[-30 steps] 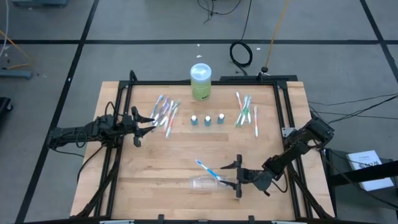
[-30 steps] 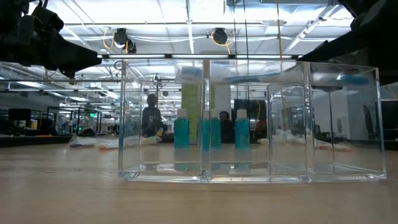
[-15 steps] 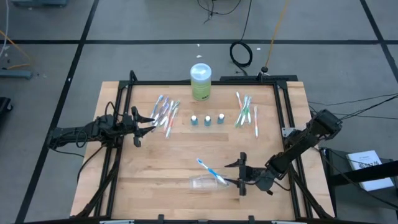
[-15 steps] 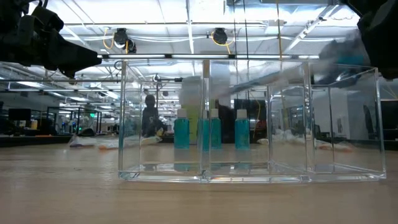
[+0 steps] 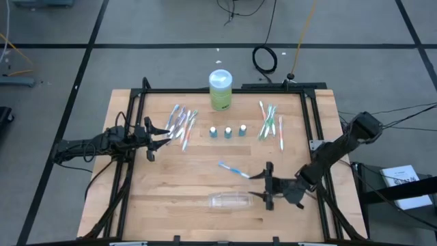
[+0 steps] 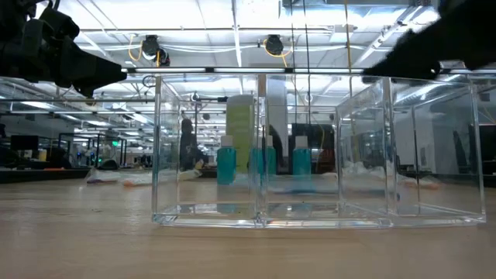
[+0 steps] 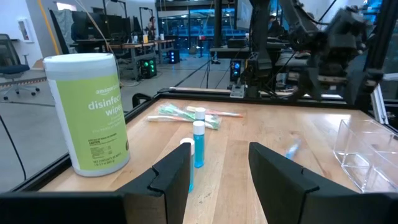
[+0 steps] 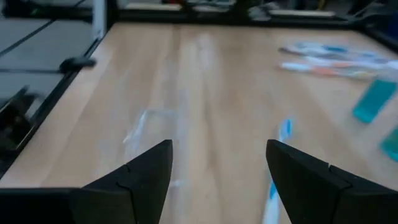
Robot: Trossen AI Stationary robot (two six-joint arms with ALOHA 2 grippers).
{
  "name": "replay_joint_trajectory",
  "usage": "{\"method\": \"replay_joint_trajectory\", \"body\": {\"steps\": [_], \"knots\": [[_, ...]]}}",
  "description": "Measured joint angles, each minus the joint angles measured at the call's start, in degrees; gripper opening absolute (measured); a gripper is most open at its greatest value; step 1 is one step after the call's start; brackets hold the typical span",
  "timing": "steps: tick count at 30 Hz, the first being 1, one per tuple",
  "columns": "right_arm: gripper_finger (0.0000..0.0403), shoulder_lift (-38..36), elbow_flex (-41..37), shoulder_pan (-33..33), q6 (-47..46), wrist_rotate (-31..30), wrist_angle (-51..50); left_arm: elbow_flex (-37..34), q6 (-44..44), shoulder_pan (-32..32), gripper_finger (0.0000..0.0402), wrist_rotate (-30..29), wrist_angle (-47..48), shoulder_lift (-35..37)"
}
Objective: Pick & Place toothbrushing station
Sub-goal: Put the blue toothbrush into the transparent organizer
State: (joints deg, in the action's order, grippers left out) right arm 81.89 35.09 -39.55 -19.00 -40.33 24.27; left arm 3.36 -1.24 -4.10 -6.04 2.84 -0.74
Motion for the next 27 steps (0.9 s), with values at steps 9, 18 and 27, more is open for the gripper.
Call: {"method": "replay_joint_trajectory", "body": {"steps": [9,18,27], "knots": [[0.0251,-2.67,11.86,18.82,-4.94,20.69,-30.22,0.0,-0.01,0.0,0.0166,-0.01,0.0,-0.01],[0.0251,15.11,24.69,24.9,3.14,29.92,-39.8,0.0,-0.02,0.0,0.0166,0.0,0.0,0.0],[0.0251,25.3,30.54,27.16,4.77,30.61,-42.93,0.02,-0.02,0.0,0.0166,0.01,-0.03,0.0]]}}
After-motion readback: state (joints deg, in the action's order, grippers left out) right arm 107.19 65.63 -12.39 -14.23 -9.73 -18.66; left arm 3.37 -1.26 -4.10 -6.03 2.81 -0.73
